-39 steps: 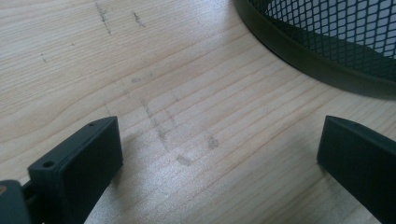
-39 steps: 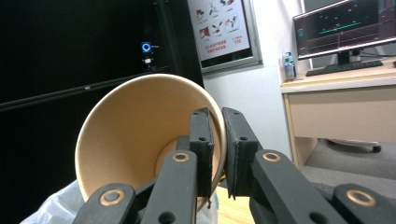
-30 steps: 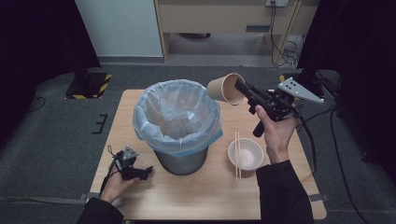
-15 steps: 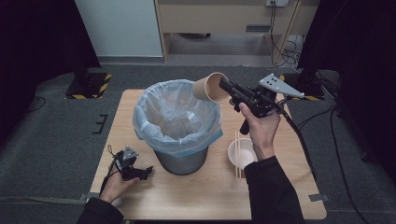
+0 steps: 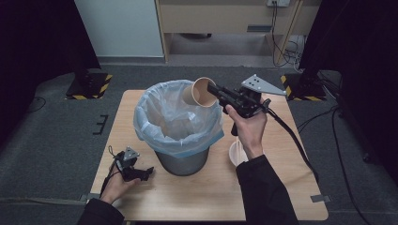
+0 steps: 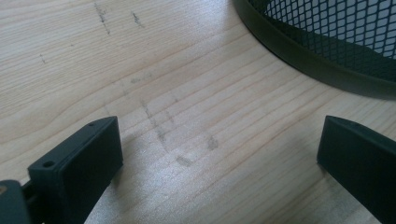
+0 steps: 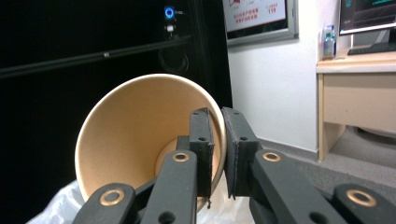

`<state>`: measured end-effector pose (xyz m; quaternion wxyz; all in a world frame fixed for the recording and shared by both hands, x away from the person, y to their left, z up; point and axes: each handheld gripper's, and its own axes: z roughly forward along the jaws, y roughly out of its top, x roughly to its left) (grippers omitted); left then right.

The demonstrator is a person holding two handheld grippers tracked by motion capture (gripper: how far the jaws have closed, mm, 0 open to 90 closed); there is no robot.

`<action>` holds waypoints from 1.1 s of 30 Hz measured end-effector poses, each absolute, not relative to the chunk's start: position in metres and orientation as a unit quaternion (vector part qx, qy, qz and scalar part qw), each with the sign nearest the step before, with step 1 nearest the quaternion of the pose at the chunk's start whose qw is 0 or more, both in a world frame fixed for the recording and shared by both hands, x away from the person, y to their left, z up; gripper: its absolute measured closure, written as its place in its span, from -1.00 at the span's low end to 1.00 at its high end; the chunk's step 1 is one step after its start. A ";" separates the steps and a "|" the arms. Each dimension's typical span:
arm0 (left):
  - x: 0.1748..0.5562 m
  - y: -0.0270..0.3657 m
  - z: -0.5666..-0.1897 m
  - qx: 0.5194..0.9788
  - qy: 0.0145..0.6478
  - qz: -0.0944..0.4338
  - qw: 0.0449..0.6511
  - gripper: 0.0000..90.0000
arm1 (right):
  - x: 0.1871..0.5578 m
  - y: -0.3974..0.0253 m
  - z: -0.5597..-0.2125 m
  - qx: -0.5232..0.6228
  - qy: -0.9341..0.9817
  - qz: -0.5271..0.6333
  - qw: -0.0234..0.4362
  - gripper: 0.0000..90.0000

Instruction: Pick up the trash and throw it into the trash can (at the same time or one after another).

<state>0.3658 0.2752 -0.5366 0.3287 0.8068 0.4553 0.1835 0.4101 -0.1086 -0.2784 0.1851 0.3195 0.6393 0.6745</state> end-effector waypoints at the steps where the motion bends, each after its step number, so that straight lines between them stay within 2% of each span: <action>1: 0.366 0.275 -0.537 0.807 0.455 0.184 0.328 -1.00 | 0.411 -0.107 -0.280 0.320 0.642 0.671 0.185 0.85; 6: 0.366 0.275 -0.537 0.807 0.455 0.183 0.328 -1.00 | 0.414 -0.100 -0.286 0.320 0.658 0.658 0.180 0.83; 17: 0.366 0.275 -0.537 0.807 0.455 0.184 0.329 -1.00 | 0.415 -0.099 -0.287 0.315 0.656 0.663 0.177 0.47; 21: 0.366 0.275 -0.537 0.807 0.455 0.184 0.328 -1.00 | 0.411 -0.113 -0.277 0.319 0.640 0.670 0.201 0.25; 26: 0.366 0.275 -0.537 0.807 0.455 0.184 0.329 -1.00 | 0.401 -0.133 -0.264 0.320 0.628 0.671 0.230 0.09; 33: 0.366 0.275 -0.537 0.807 0.455 0.184 0.329 -1.00 | 0.385 -0.157 -0.254 0.318 0.620 0.668 0.262 0.05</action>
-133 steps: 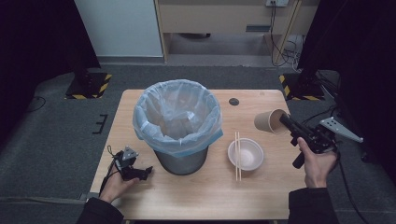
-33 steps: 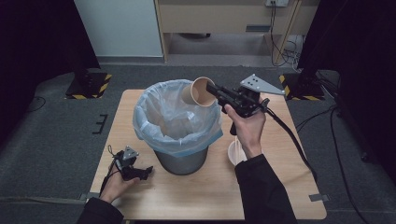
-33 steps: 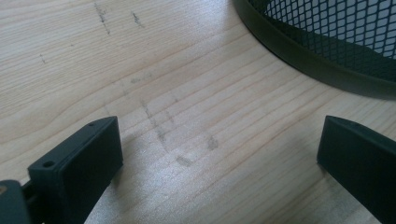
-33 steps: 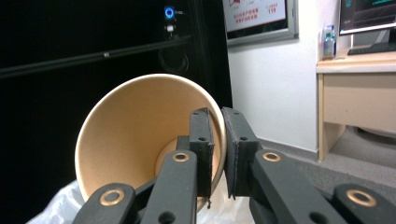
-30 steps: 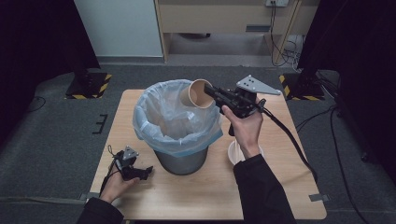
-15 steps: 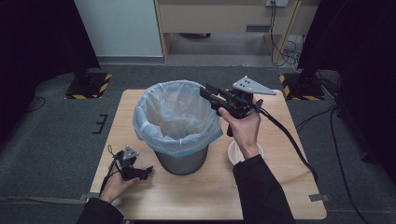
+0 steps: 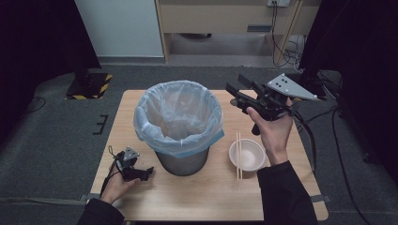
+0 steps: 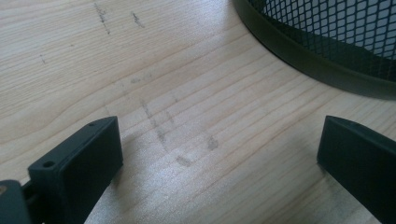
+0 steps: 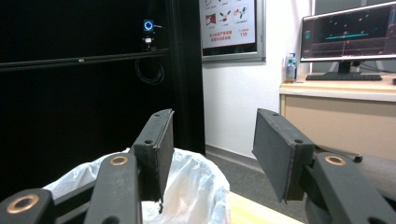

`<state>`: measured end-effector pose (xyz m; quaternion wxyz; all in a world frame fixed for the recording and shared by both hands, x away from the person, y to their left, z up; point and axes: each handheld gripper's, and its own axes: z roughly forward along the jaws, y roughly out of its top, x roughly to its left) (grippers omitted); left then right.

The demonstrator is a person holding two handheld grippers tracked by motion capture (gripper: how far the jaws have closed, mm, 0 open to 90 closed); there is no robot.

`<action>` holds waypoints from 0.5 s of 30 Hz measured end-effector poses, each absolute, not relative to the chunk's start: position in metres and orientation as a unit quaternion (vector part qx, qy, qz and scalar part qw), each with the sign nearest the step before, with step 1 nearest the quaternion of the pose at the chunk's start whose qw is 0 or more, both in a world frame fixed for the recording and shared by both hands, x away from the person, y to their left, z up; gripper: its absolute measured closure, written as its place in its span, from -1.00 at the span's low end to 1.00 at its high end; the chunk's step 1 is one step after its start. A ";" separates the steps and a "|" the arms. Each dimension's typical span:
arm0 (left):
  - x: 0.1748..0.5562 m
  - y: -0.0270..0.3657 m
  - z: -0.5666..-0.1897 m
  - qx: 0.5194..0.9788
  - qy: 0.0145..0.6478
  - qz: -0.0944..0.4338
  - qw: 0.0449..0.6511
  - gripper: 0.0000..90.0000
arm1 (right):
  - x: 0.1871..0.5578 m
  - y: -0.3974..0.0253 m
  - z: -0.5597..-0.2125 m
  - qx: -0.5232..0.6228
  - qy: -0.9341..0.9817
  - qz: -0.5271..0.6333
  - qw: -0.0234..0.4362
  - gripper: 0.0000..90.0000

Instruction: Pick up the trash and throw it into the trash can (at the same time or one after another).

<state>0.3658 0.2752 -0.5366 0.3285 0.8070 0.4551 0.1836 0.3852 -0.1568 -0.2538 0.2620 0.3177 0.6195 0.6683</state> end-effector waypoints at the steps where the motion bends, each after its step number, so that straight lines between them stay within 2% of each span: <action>1: 0.366 0.275 -0.537 0.807 0.455 0.184 0.328 -1.00 | 0.384 -0.158 -0.254 0.318 0.618 0.669 0.262 0.05; 4: 0.366 0.275 -0.537 0.807 0.455 0.184 0.328 -1.00 | 0.382 -0.164 -0.255 0.325 0.606 0.684 0.245 0.05; 8: 0.366 0.275 -0.537 0.807 0.455 0.183 0.328 -1.00 | 0.381 -0.179 -0.266 0.340 0.606 0.671 0.258 0.05; 14: 0.366 0.275 -0.536 0.807 0.455 0.183 0.328 -1.00 | 0.379 -0.198 -0.294 0.364 0.605 0.661 0.253 0.04; 15: 0.366 0.275 -0.537 0.807 0.455 0.183 0.328 -1.00 | 0.378 -0.205 -0.309 0.375 0.607 0.654 0.251 0.04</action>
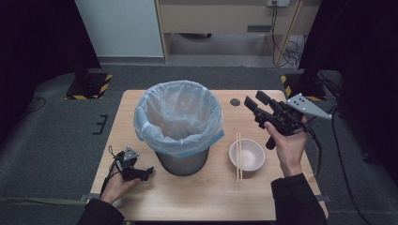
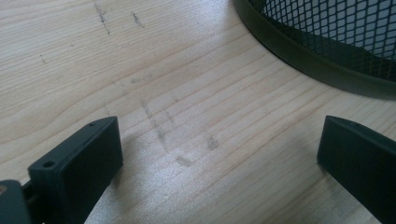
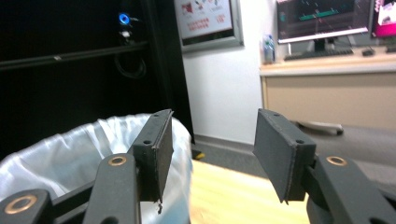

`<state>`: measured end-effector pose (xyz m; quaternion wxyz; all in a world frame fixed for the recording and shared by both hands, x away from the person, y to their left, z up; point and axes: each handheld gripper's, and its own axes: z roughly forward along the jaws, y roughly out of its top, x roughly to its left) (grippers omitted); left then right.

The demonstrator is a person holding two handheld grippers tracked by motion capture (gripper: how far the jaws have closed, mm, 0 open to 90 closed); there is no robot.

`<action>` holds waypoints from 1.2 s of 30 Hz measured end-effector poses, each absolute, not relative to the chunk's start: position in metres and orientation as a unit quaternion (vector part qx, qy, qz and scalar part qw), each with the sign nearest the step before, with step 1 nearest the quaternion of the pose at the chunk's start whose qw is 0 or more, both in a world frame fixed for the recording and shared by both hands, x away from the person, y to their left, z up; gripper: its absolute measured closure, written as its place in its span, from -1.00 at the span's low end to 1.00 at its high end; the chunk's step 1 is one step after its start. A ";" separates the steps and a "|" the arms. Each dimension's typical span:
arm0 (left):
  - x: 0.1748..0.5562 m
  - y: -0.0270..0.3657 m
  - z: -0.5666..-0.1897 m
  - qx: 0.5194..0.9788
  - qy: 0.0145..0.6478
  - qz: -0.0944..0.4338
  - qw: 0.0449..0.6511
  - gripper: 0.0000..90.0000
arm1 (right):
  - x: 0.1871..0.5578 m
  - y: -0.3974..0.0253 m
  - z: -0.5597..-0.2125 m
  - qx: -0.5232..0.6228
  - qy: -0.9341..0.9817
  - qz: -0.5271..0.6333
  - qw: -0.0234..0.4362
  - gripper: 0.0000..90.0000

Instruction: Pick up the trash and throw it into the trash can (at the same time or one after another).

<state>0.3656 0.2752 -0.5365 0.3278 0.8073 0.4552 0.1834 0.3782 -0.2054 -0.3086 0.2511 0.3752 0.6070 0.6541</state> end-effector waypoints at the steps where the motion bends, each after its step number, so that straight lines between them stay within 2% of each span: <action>1: 0.366 0.275 -0.537 0.807 0.455 0.183 0.328 -1.00 | 0.378 -0.205 -0.309 0.375 0.607 0.654 0.251 0.04; 15: 0.366 0.275 -0.537 0.807 0.455 0.183 0.328 -1.00 | 0.376 -0.234 -0.393 0.436 0.642 0.583 0.241 0.09; 26: 0.366 0.275 -0.537 0.807 0.456 0.184 0.328 -1.00 | 0.382 -0.234 -0.426 0.459 0.662 0.545 0.233 0.12; 36: 0.366 0.275 -0.536 0.807 0.455 0.183 0.328 -1.00 | 0.387 -0.221 -0.470 0.489 0.708 0.469 0.199 0.24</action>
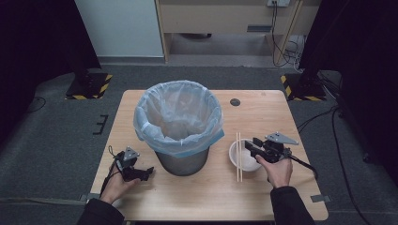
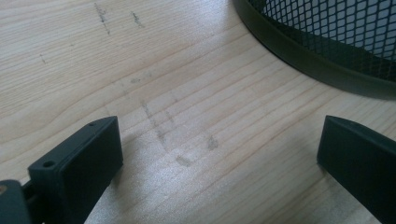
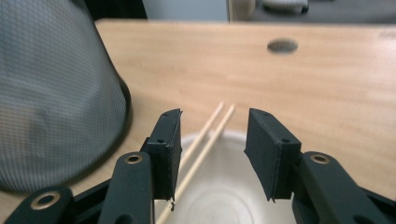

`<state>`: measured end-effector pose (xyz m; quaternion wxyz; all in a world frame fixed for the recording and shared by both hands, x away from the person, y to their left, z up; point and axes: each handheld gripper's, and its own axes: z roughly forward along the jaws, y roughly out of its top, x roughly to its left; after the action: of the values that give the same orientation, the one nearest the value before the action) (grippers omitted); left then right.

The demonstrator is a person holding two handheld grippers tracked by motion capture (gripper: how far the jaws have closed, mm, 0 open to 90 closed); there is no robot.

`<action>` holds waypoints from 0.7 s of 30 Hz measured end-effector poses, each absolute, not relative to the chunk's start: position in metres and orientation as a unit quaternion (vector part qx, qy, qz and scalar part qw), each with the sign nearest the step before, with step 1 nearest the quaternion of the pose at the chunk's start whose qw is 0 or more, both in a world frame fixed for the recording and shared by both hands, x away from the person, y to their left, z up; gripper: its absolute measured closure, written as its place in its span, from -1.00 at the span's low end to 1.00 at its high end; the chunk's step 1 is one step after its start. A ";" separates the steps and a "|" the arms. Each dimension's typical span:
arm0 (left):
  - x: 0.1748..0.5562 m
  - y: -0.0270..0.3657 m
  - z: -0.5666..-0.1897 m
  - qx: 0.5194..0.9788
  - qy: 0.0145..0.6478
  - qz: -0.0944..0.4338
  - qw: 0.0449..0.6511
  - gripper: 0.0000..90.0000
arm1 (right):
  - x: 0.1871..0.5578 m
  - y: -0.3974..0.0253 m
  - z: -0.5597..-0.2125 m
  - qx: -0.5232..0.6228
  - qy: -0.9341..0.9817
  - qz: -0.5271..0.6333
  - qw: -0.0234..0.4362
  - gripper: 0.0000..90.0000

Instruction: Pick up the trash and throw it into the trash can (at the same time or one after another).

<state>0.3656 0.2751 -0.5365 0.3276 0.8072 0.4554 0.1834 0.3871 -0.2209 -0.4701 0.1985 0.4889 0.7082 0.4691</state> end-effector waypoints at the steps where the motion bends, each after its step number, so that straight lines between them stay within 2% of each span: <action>1: 0.366 0.275 -0.536 0.807 0.455 0.183 0.328 -1.00 | 0.387 -0.221 -0.470 0.489 0.708 0.469 0.199 0.24; 9: 0.366 0.275 -0.536 0.807 0.456 0.183 0.328 -1.00 | 0.391 -0.211 -0.482 0.493 0.726 0.445 0.179 0.28; 21: 0.366 0.275 -0.536 0.807 0.455 0.183 0.328 -1.00 | 0.395 -0.201 -0.491 0.502 0.745 0.413 0.150 0.44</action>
<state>0.3656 0.2751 -0.5365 0.3276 0.8073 0.4554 0.1834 0.3951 -0.2009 -0.4908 0.1505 0.5022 0.7445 0.4133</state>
